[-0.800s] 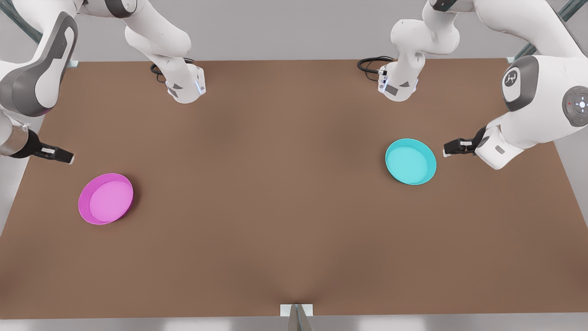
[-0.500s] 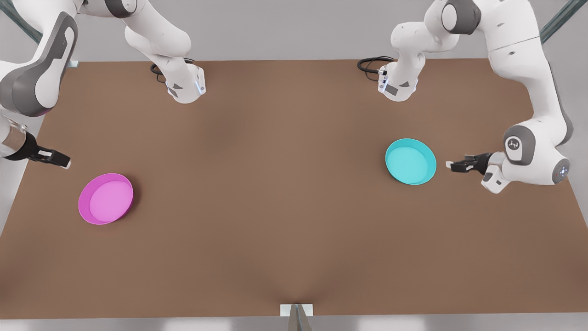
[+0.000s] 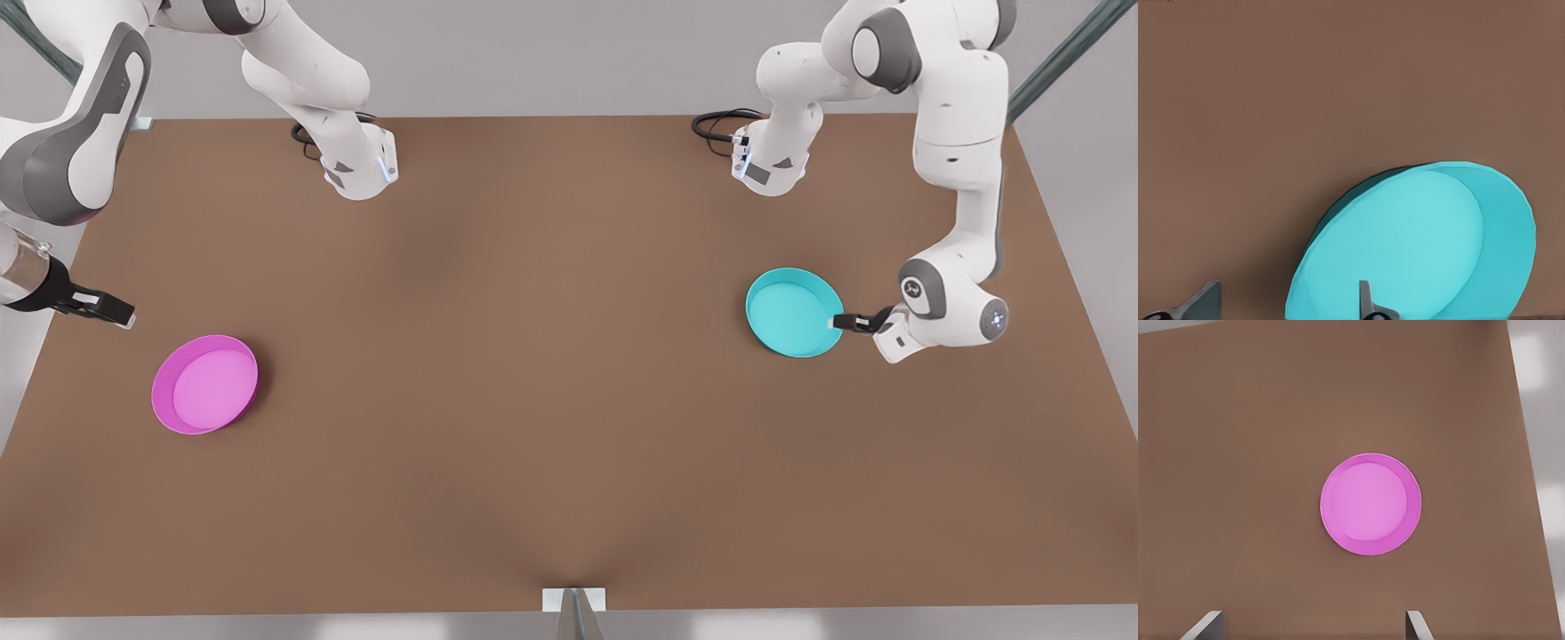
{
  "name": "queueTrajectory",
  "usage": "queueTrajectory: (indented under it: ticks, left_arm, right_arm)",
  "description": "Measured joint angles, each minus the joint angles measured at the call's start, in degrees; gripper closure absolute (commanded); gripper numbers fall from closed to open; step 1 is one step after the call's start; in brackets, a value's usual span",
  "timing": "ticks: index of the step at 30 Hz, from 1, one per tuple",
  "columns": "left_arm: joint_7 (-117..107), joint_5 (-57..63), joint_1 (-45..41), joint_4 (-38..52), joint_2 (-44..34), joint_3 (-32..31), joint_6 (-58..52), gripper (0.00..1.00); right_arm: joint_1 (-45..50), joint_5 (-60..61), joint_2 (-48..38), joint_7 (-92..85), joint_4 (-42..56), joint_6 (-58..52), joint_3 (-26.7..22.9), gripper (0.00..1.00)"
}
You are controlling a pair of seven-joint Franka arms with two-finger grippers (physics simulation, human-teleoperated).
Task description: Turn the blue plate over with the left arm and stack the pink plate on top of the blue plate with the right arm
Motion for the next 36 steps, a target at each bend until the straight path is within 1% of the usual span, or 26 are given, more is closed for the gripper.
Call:
queueTrajectory:
  ticks: [5, 6, 7, 8, 17, 19, 21, 23, 25, 27, 28, 36]
  left_arm:
    - [5.5, -0.1, -0.1, -1.1, 1.1, -0.8, 0.3, 0.0]
    - [6.4, -0.1, -0.1, -1.1, 1.2, -1.1, 0.4, 0.16]
    - [7.3, -0.1, -0.1, -1.1, 1.2, -1.4, 0.5, 0.42]
    - [8.0, -0.1, -0.2, -1.1, 1.3, -1.7, 0.6, 0.46]
    - [13.0, -0.2, -0.2, -0.5, 1.4, -2.3, 1.3, 0.46]
    - [13.8, -0.2, -0.2, -0.5, 1.6, -2.3, 1.5, 0.48]
    - [14.5, -0.2, -0.7, -0.5, 1.8, -2.4, 1.8, 0.48]
    - [15.0, -0.2, -1.2, -0.5, 2.0, -3.0, 2.2, 0.51]
    - [15.5, -0.2, -1.3, -0.5, 2.0, -3.2, 2.5, 0.61]
    - [15.8, -0.1, -1.4, -0.4, 2.1, -3.2, 2.7, 0.75]
    - [16.0, -0.1, -1.4, -0.4, 2.2, -3.2, 2.8, 0.79]
    - [16.8, 0.2, -1.5, 0.1, 2.9, -3.2, 3.5, 0.78]
  right_arm:
    - [0.0, 0.0, 0.0, 0.1, 0.0, 0.0, 0.0, 0.0]
    - [0.0, 0.0, 0.0, 0.1, 0.0, 0.0, 0.0, 0.0]
    - [0.0, 0.0, 0.0, 0.1, 0.0, 0.0, 0.0, 0.0]
    - [0.0, 0.0, 0.0, 0.1, 0.0, 0.0, 0.0, 0.0]
    - [0.1, 0.0, 0.0, 0.1, -0.1, 0.0, 0.0, 0.0]
    - [0.1, 0.0, 0.0, 0.2, 0.0, 0.0, 0.0, 0.0]
    - [0.1, 0.0, 0.0, 0.2, -0.1, 0.0, 0.0, 0.0]
    - [0.1, 0.0, 0.0, 0.2, -0.1, 0.0, 0.0, 0.0]
    - [0.1, 0.0, 0.0, 0.2, -0.1, 0.0, 0.0, 0.0]
    - [0.1, 0.0, 0.0, 0.2, -0.1, 0.0, 0.0, 0.0]
    - [0.1, 0.0, 0.0, 0.2, -0.1, 0.0, 0.0, 0.0]
    - [0.1, 0.0, 0.0, 0.2, -0.1, 0.0, 0.0, 0.0]
